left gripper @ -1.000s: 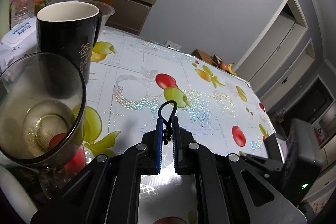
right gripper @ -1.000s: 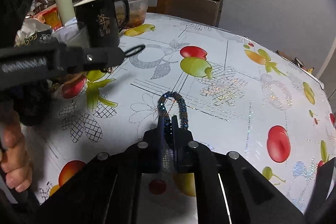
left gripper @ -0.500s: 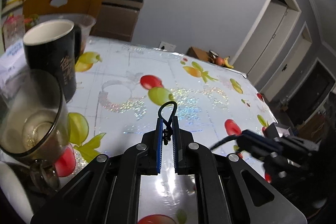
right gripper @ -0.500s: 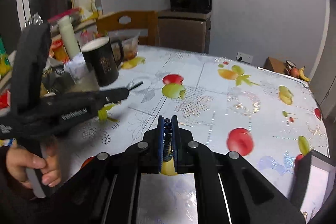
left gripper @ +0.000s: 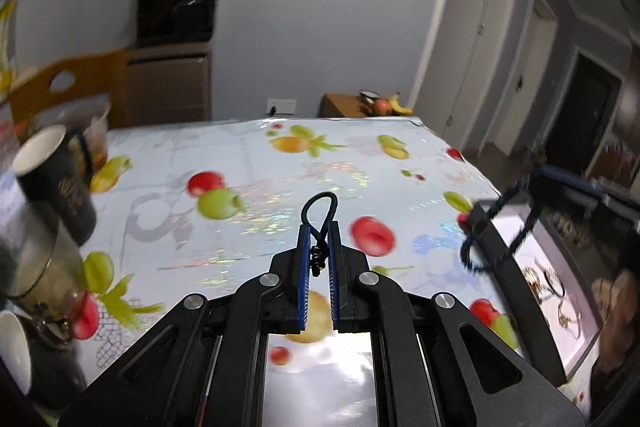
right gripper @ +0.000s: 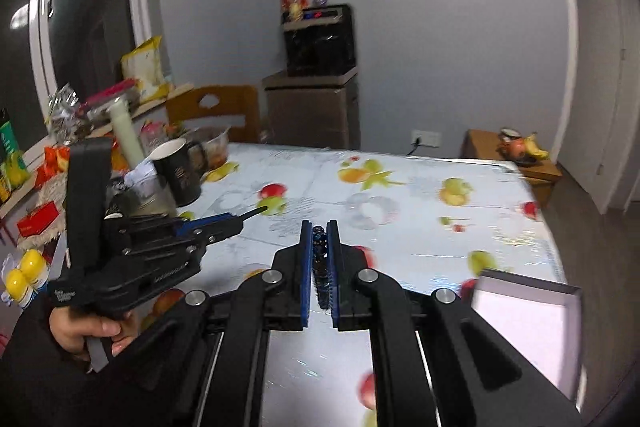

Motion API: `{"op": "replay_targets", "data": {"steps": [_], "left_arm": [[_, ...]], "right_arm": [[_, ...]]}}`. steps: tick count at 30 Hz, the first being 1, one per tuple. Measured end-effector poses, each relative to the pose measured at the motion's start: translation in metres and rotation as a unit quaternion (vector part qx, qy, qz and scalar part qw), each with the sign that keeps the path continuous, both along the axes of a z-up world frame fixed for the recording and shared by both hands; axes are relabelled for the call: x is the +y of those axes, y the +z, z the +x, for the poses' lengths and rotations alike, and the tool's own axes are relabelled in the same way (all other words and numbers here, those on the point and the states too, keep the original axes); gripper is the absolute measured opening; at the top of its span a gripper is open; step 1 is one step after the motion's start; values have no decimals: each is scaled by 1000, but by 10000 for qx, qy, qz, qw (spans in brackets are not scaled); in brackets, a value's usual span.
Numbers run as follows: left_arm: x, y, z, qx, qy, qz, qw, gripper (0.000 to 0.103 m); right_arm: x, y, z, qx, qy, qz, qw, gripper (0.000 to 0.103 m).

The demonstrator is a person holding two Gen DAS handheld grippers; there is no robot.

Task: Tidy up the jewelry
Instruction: 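Release the black hair tie into the box with the left tool while the right carries the bracelet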

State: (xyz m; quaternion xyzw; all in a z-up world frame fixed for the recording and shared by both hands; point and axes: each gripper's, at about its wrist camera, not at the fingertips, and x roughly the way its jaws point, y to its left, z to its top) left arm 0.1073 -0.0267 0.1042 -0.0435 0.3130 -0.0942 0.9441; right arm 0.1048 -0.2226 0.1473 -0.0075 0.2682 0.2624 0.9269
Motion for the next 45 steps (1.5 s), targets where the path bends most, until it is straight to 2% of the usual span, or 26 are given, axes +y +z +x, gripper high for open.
{"op": "replay_targets", "data": {"steps": [5,11,15,18,21,29,37,39,41,45], "left_arm": [[-60,11,-19,-165,-597,242,9978,9],[-113,14,-45,-284,-1460,3,9889,9],[-141,9,-56,-262,-1868,-97,9820,9],[-161,3,-67,-229,-2181,-328,9751,9],[-188,-7,-77,-245,-2466,-203,9686,9],[-228,-37,-78,112,-2644,82,9643,9],[-235,-51,-76,279,-2651,198,9636,10],[-236,-54,-76,295,-2626,204,9642,22],[-235,-55,-77,233,-2598,230,9651,48],[-231,-53,-80,179,-2528,180,9672,58]], "right_arm": [[-56,-1,-10,9,-309,314,9990,7],[-108,-24,-30,174,-619,368,9973,7],[-131,-40,-41,353,-795,491,9950,7],[-146,-51,-51,411,-981,473,9932,7],[-162,-61,-60,467,-1228,358,9907,7],[-186,-88,-71,697,-1609,290,9841,7],[-191,-109,-80,880,-1840,171,9788,7],[-189,-111,-80,891,-1881,95,9781,7],[-189,-113,-80,915,-1892,67,9776,7],[-193,-115,-84,851,-2027,59,9755,8]]}}
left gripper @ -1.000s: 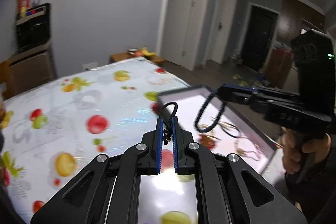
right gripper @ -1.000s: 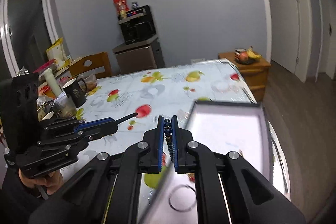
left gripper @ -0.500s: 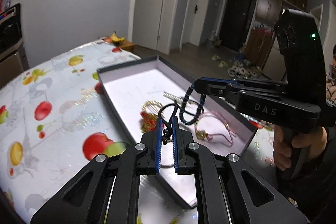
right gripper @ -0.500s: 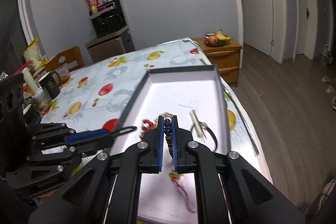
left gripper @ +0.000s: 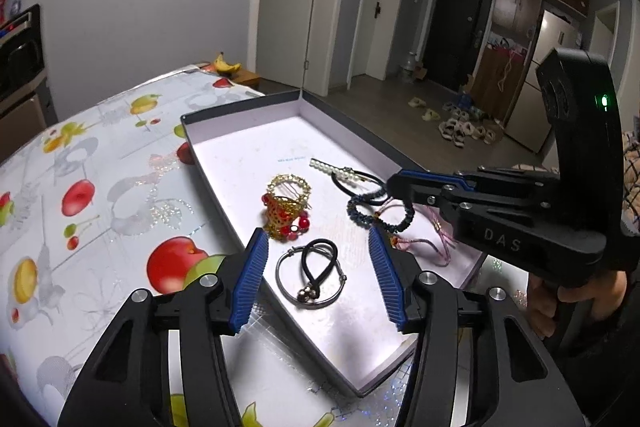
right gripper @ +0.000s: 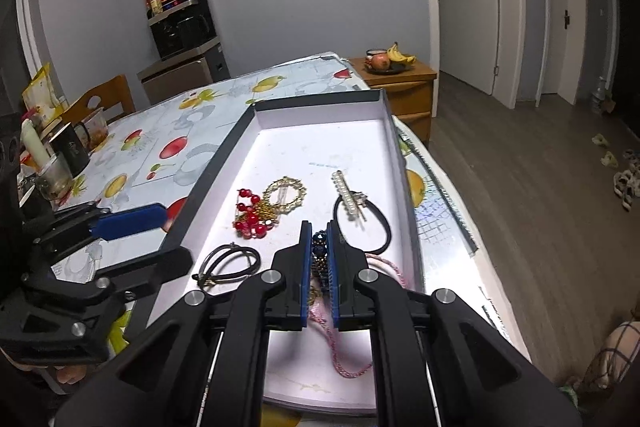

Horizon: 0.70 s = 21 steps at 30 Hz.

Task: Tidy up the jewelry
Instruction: 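Release the black hair tie into the box with the left tool while the right carries the bracelet, then open the right tool to drop the blue beaded bracelet into the box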

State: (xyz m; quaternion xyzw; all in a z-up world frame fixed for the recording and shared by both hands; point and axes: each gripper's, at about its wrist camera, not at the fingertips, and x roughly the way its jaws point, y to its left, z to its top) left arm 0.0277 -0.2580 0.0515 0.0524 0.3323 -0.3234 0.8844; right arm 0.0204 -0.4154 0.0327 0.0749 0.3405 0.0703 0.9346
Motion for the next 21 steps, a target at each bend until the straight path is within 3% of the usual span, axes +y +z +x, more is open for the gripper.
{"op": "replay_targets", "data": {"steps": [2,4,6,8,13,15,18,21], "left_arm": [[5,0,1,-12,143,-22,9999,74],[10,-2,1,33,201,-99,9997,80],[13,-3,1,56,280,-84,9996,87],[15,-3,1,15,364,-59,9993,92],[18,-5,-1,-18,558,96,9984,96],[20,-6,-3,-55,604,103,9981,97],[26,-5,-6,-81,570,-56,9983,100],[30,-6,-6,-73,614,-155,9980,100]], "right_arm": [[-4,2,-3,-39,-106,39,9999,8],[-7,4,-9,-170,-256,-10,9995,13],[-10,6,-14,-246,-393,-54,9989,37],[-11,8,-21,-368,-513,-169,9979,44],[-13,7,-29,-396,-579,-264,9972,59],[-11,8,-32,-468,-553,-309,9969,77],[-6,13,-40,-715,-463,-475,9952,95],[-1,16,-47,-846,-335,-594,9941,98]]}}
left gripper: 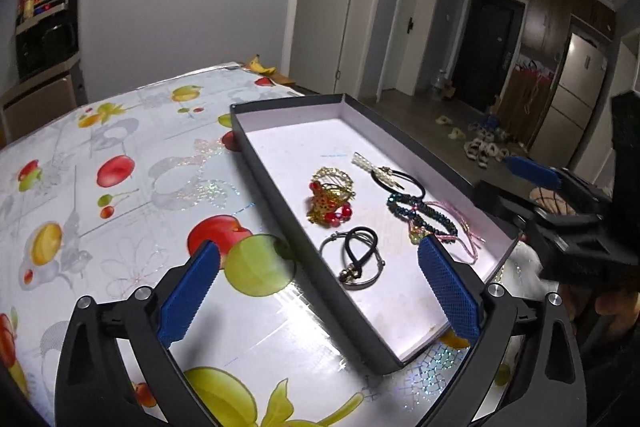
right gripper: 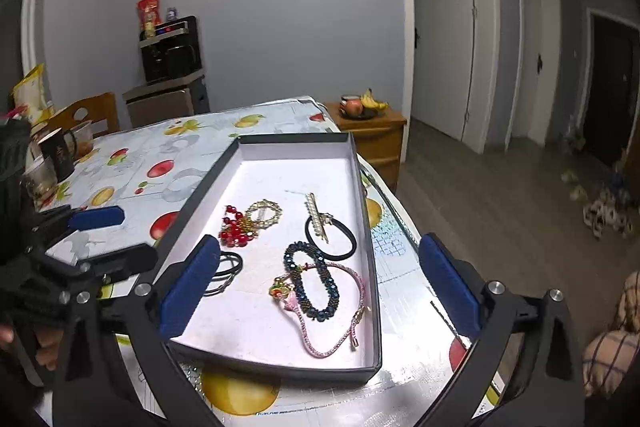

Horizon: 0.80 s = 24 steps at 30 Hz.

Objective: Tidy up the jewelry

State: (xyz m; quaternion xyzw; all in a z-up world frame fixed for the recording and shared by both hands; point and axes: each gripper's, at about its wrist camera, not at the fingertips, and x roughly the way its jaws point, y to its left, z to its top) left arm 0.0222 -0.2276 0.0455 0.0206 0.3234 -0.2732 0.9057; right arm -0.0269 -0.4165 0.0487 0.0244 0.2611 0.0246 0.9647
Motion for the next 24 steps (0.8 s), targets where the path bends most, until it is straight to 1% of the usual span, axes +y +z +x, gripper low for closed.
{"op": "replay_targets", "data": {"steps": [2,3,6,11,16,20,24], "left_arm": [[5,2,-1,-54,10,-163,9999,100],[6,4,-3,-110,61,-179,9998,100],[9,7,-8,-311,331,-57,9990,100],[8,1,-6,-166,405,104,9990,100],[9,-2,-2,-58,408,81,9991,100],[9,-4,-2,-43,437,113,9990,100],[12,-3,-3,-119,513,153,9985,100]], "right_arm": [[2,-1,-3,-17,92,-31,10000,98],[3,-1,-4,-14,103,-36,9999,98],[1,-2,-4,-2,113,31,9999,98],[-2,-2,-7,-85,137,148,9998,98],[6,-4,-4,15,184,-22,9998,98],[11,-4,-4,-22,205,-141,9997,98],[6,-3,-8,-132,126,-29,9998,98]]}}
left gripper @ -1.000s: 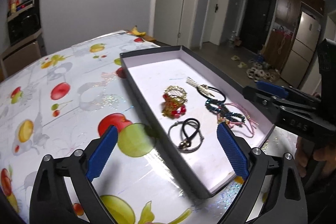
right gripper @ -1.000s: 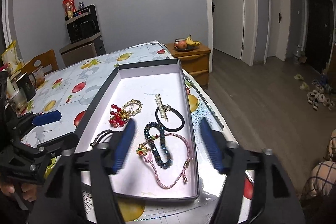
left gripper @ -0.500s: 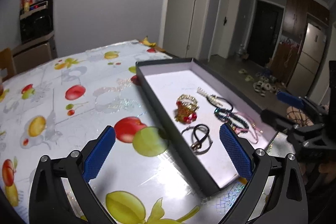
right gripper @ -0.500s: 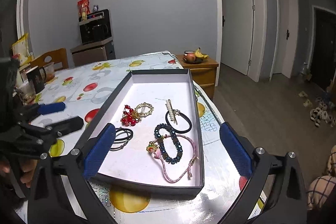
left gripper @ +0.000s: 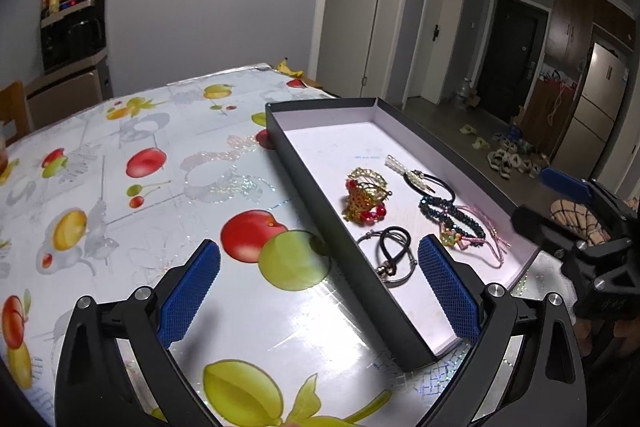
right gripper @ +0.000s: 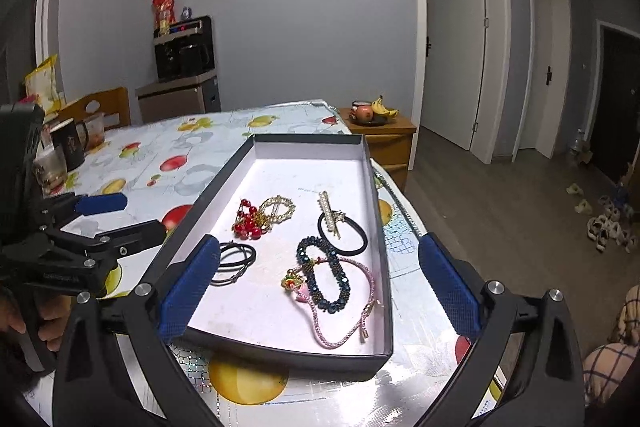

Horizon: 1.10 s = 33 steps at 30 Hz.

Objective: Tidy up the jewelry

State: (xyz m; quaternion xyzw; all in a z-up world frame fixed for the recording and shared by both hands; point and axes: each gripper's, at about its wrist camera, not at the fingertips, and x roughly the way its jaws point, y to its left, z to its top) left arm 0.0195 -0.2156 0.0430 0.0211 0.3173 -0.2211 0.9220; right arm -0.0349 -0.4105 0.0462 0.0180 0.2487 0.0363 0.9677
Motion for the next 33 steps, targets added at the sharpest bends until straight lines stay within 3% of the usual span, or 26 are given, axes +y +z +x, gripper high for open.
{"op": "replay_targets", "data": {"steps": [33], "left_arm": [[-4,-3,1,74,-80,124,9999,100]], "right_arm": [[2,-3,5,134,40,-19,9999,98]]}}
